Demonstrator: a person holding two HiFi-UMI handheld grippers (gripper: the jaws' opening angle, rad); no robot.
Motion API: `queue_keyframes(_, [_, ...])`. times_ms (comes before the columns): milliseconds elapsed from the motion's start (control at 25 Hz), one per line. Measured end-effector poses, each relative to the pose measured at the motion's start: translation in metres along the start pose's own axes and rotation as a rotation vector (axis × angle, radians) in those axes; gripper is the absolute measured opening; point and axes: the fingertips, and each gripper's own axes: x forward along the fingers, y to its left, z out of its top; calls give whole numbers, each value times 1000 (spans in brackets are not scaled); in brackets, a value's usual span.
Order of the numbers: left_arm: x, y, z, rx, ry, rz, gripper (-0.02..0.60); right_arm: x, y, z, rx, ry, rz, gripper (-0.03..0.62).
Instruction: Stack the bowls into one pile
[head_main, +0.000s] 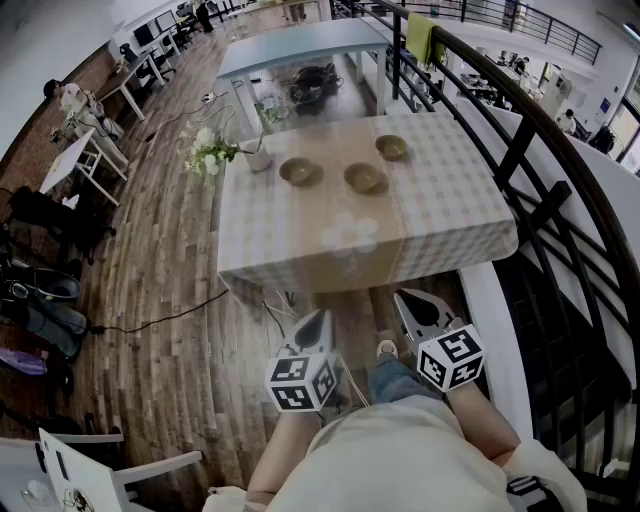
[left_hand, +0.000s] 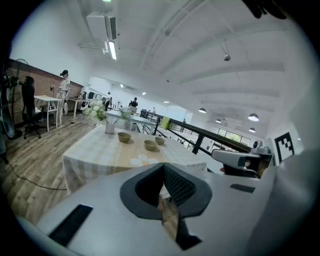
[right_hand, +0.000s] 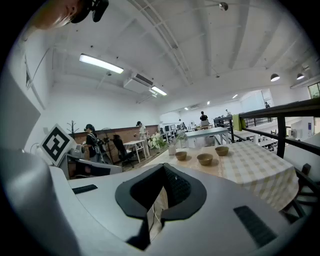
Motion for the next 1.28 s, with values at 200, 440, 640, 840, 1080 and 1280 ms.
queue_keyframes(200, [-41, -1, -22, -8, -3, 11, 5, -29, 34, -14, -31, -5, 4, 0])
queue_keyframes(440, [-79, -6, -36, -16, -10, 16, 5, -56, 64, -24, -43, 2, 10, 0])
queue_keyframes(640, [-94, -10, -48, -11, -4, 19, 5, -72, 76, -32, -40, 4, 19, 0])
queue_keyframes(840, [-104, -8, -50, -12, -8, 15, 5, -76, 85, -37, -41, 6, 16, 0])
queue_keyframes(1080, [-104, -4, -52, -20, -14, 22, 5, -69, 91, -40, -1, 6, 54, 0])
queue_keyframes(1280, [-97, -1, -48, -25, -9, 22, 5, -62, 84, -35, -2, 5, 39, 2])
